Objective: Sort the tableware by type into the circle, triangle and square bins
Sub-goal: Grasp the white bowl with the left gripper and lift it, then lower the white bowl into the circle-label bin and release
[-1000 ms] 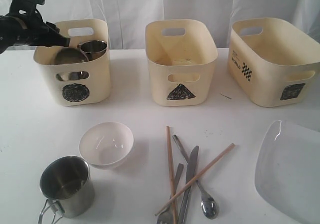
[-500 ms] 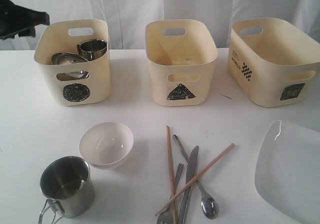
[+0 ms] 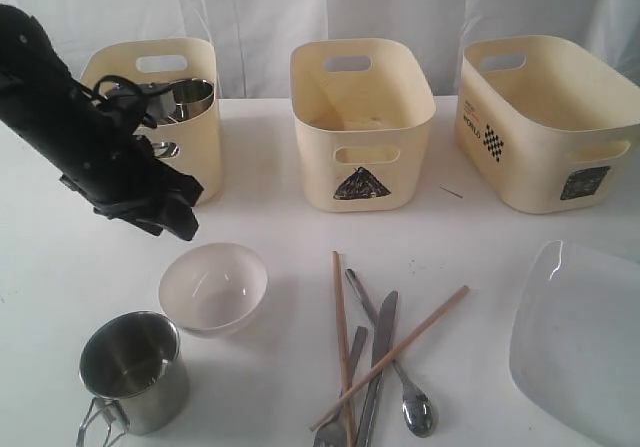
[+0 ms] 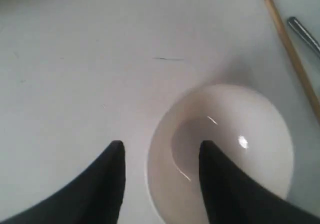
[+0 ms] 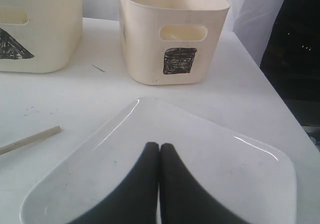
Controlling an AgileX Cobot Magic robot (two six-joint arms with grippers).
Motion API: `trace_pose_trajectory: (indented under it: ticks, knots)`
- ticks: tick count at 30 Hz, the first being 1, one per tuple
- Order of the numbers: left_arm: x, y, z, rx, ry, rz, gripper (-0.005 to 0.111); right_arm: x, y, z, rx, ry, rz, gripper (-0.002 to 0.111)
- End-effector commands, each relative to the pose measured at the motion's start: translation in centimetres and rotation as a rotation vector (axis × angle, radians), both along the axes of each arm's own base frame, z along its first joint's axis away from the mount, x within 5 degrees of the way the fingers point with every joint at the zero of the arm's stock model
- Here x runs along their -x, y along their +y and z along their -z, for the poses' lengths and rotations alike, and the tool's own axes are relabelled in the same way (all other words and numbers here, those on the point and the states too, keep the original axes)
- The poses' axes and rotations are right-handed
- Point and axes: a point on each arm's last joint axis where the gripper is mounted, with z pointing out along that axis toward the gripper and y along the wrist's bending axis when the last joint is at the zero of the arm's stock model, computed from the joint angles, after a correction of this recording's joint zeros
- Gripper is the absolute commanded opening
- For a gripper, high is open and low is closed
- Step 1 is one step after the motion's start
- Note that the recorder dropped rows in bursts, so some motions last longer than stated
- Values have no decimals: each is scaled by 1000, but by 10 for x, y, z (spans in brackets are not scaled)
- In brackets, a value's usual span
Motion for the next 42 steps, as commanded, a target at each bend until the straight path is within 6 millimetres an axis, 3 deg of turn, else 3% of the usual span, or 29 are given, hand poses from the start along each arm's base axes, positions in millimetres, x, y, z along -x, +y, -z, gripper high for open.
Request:
trace_pose_trajectory:
  ticks: [1,8,12,14,18,19,21,24,29,31,35,39,42]
  knots:
    - [-8,-3,27,-15,2,-6,51,0,0,-1,2,-10,5,0]
    - [-14,-5,77,-65,109,28,51,0,0,-1,2,-10,5,0]
    - [-15,-5,89,-78,129,46,49,0,0,-1,2,-10,5,0]
    - [-16,-5,90,-81,119,48,40,0,0,-1,2,-10,5,0]
    - [-20,-5,84,-75,59,24,2,0,0,-1,2,-10,5,0]
    - [-22,-5,79,-71,39,23,0,0,0,-1,2,-10,5,0]
    - [-25,-6,65,-58,-3,20,0,0,0,-1,2,-10,5,0]
    - [-28,-7,29,-27,-100,22,0,0,0,-1,2,-10,5,0]
    - [-14,-2,-64,26,-338,40,0,0,0,-1,2,-10,5,0]
    - [-4,5,-105,27,-485,40,0,0,0,-1,2,-10,5,0]
    - [11,20,-168,1,-828,-5,0,0,0,-1,2,-10,5,0]
    - [8,27,-199,-2,-1129,-79,0,0,0,-1,2,-10,5,0]
    - [-3,26,-200,10,-1226,-117,0,0,0,-1,2,-10,5,0]
